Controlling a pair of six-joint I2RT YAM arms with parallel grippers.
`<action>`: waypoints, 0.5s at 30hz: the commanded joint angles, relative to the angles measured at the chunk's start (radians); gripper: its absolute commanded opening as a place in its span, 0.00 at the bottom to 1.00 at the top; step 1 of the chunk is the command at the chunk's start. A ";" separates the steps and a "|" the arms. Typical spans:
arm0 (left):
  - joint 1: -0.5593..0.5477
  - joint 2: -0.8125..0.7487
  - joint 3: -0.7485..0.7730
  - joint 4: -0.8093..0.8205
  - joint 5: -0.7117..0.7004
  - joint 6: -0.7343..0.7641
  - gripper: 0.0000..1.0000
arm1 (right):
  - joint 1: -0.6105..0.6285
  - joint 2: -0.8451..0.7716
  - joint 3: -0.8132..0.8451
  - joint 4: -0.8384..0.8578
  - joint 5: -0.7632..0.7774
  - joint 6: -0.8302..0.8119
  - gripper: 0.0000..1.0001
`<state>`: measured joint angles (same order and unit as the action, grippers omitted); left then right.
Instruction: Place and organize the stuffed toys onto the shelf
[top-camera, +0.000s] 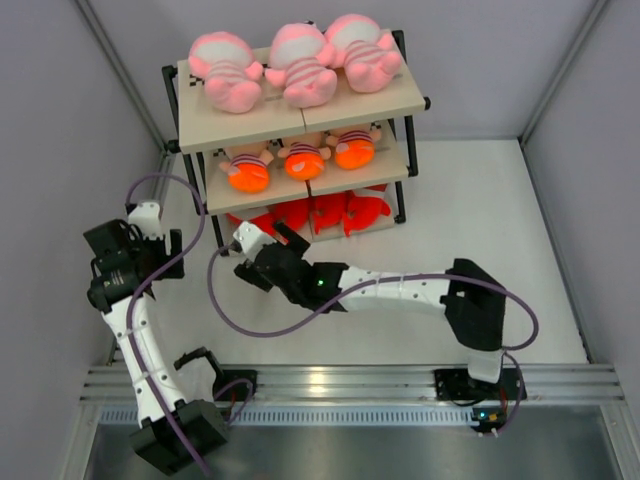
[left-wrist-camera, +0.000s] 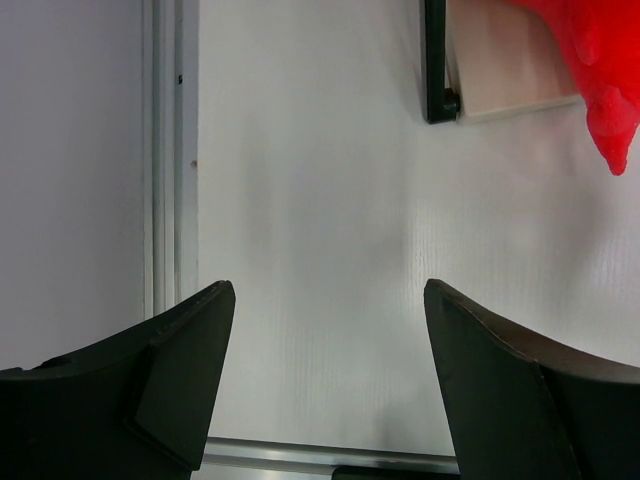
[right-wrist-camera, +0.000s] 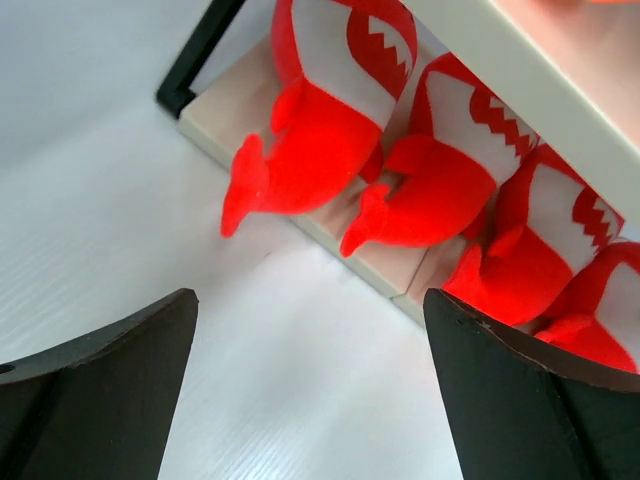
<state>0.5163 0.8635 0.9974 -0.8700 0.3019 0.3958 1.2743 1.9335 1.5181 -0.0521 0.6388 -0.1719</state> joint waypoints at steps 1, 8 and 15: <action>-0.001 -0.018 -0.016 -0.004 0.020 0.020 0.83 | 0.005 -0.190 -0.137 -0.018 -0.117 0.121 0.95; -0.002 -0.034 -0.037 -0.021 -0.003 0.057 0.83 | -0.084 -0.441 -0.373 -0.194 -0.290 0.334 0.95; -0.002 -0.060 -0.103 -0.020 -0.072 0.130 0.84 | -0.355 -0.666 -0.600 -0.421 -0.330 0.537 0.95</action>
<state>0.5163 0.8192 0.9211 -0.8902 0.2665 0.4709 1.0237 1.3560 0.9825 -0.3267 0.3557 0.2207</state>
